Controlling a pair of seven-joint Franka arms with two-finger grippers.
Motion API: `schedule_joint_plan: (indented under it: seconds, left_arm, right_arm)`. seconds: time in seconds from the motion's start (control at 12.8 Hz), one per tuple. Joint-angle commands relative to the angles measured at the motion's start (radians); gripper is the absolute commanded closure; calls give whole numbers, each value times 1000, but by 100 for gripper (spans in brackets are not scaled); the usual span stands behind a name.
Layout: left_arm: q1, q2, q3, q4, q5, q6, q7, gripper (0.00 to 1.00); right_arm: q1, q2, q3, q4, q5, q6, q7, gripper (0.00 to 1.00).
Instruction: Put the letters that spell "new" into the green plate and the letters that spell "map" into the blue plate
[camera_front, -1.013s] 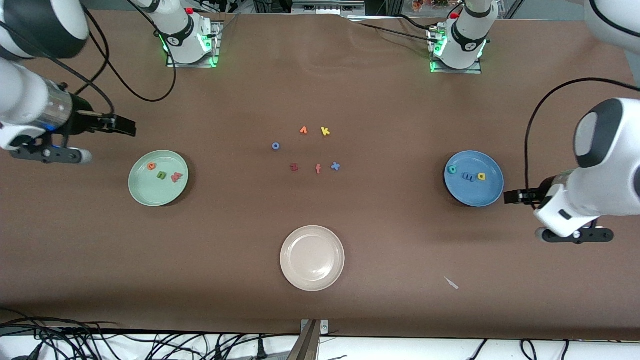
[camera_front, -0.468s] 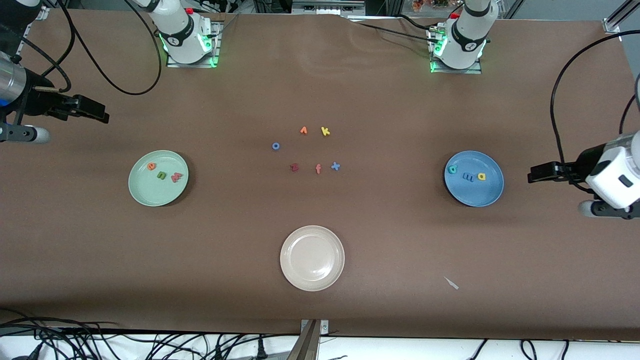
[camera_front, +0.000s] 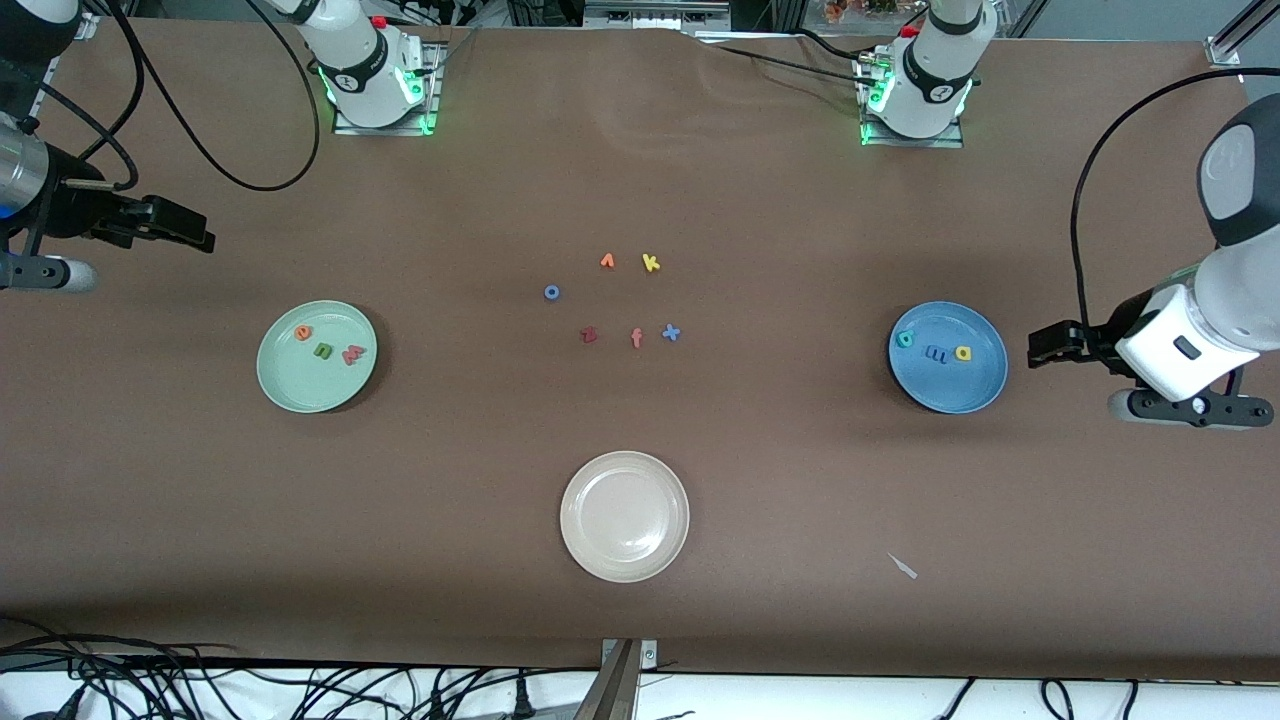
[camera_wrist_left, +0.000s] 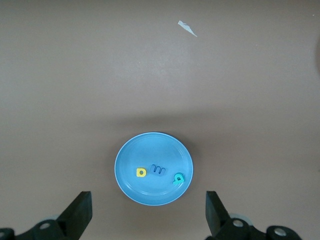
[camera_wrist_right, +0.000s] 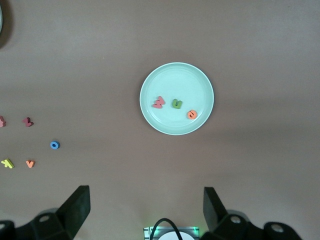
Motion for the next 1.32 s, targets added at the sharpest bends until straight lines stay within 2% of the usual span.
schedule_joint_plan:
  seconds: [0.0,0.47,1.25]
  left_arm:
    - [34,-49,-14,-66,4,34,18,0]
    - [24,-44,-14,-31,18,32,17,0]
    - [4,-41,-21,-25,39,32,15,0]
  right_arm:
    - [-11,6,8,15,-13,-1,-14,0]
    - [-16,7,5,15,-16,14,-14,0]
    - [-16,7,4,15,-18,11,-15,0]
